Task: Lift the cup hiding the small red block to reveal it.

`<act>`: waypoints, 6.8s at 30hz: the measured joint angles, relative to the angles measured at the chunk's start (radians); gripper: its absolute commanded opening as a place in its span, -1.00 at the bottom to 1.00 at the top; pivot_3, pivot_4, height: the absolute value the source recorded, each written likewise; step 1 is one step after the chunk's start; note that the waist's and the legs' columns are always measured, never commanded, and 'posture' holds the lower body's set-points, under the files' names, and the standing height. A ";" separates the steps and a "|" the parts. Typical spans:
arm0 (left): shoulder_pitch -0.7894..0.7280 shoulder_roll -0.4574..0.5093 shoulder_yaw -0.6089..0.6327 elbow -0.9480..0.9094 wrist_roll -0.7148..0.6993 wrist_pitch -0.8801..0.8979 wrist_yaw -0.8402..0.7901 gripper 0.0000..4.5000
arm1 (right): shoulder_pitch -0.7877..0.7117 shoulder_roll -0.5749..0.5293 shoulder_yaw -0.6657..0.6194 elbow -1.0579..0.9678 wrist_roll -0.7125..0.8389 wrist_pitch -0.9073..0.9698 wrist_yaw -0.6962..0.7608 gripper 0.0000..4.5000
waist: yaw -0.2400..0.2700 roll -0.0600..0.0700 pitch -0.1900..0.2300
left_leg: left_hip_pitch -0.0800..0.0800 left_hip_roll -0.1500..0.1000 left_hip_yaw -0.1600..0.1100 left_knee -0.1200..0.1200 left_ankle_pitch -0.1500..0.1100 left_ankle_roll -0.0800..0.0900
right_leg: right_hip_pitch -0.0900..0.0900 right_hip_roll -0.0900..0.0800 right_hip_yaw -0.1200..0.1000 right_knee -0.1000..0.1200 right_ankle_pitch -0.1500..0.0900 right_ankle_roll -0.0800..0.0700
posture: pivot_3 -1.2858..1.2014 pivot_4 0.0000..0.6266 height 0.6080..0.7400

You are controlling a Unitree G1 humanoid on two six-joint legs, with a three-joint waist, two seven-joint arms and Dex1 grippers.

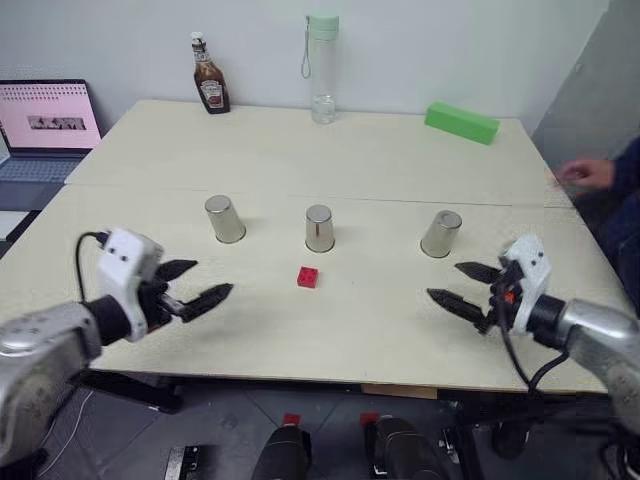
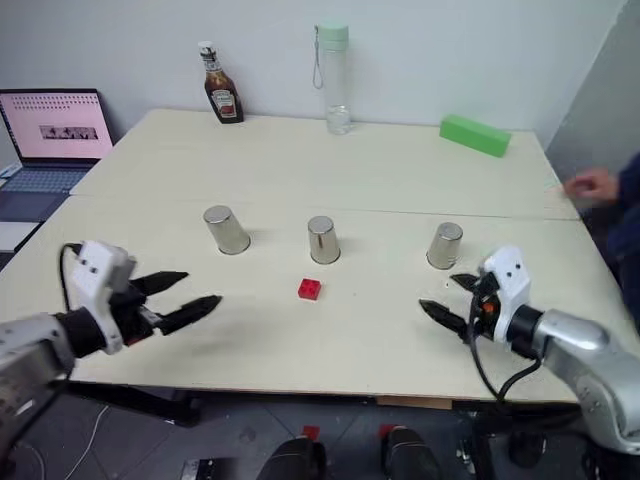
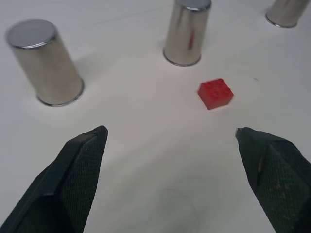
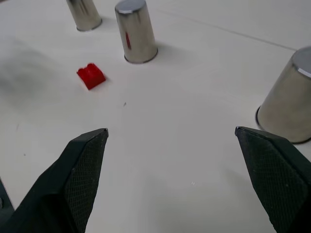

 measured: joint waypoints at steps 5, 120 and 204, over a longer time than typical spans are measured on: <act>0.021 0.027 0.009 0.014 -0.008 0.001 -0.024 1.00 | -0.028 0.013 0.012 0.014 0.022 0.007 -0.014 0.98 | 0.000 0.000 0.000 | -0.002 0.000 0.001 0.000 -0.001 -0.001 | -0.001 0.000 0.001 0.000 -0.001 0.001 | 0.03 -0.52 1.00; -0.081 0.069 -0.082 0.101 -0.003 -0.058 -0.079 1.00 | 0.007 0.008 0.038 0.028 0.064 -0.024 -0.089 0.98 | 0.001 0.000 0.000 | -0.001 0.000 0.002 0.001 -0.001 -0.001 | -0.001 -0.001 0.002 0.002 0.000 0.002 | 0.03 -0.52 1.00; -0.611 -0.477 -0.358 1.121 0.579 -0.937 0.403 0.24 | -0.291 0.138 0.331 -0.004 0.049 0.010 -0.044 1.00 | 0.004 -0.004 -0.002 | -0.001 -0.002 0.001 0.003 0.000 0.000 | 0.001 -0.002 0.001 0.003 0.007 0.009 | 0.03 -0.52 1.00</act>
